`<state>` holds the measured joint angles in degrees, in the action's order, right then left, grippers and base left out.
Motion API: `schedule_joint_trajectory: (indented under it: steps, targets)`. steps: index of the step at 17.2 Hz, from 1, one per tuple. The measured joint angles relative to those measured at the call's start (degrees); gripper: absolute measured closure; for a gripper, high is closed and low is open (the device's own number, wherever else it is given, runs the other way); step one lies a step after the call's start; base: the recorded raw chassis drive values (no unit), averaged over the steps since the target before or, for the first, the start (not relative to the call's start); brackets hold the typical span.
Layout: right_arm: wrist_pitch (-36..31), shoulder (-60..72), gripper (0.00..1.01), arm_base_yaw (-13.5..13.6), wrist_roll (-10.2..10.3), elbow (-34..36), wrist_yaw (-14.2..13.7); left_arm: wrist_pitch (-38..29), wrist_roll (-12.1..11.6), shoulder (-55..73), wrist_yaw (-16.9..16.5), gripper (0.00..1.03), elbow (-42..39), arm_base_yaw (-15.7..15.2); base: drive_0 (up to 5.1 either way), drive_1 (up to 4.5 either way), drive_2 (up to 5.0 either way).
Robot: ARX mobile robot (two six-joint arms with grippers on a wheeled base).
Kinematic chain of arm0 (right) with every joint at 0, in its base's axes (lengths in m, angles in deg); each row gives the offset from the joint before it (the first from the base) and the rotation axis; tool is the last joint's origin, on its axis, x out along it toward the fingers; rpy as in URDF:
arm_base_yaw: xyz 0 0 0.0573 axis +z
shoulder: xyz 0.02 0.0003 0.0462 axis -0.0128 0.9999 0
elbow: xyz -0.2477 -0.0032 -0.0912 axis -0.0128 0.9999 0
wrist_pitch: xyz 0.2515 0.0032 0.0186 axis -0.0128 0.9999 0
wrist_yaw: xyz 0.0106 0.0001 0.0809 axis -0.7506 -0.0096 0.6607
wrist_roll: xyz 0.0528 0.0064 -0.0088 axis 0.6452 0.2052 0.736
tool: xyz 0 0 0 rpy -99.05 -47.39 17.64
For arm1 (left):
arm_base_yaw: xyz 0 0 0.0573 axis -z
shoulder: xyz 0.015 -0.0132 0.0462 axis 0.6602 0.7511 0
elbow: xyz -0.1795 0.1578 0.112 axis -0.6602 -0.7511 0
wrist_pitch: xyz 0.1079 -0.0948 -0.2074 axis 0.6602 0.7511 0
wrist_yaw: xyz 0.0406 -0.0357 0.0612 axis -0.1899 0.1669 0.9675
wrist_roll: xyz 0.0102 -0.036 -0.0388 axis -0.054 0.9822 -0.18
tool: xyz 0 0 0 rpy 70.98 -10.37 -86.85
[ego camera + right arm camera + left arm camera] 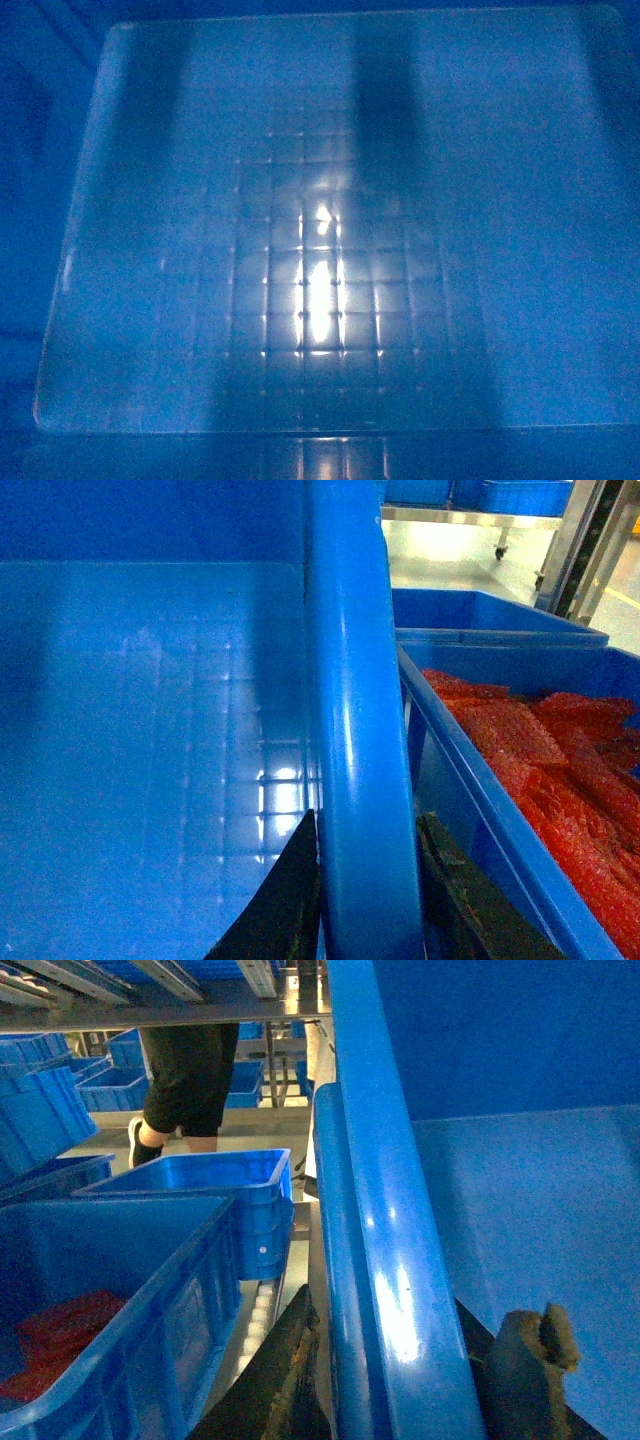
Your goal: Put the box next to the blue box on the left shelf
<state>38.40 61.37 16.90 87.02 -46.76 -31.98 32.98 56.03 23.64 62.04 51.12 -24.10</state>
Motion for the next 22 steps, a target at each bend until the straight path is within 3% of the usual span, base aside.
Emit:
schedule_joint_trajectory:
  steps: [22]
  targets:
    - [0.0, 0.0, 0.81, 0.0, 0.0, 0.0, 0.0, 0.0, 0.0, 0.0, 0.0, 0.72, 0.0, 0.0, 0.0, 0.0, 0.0]
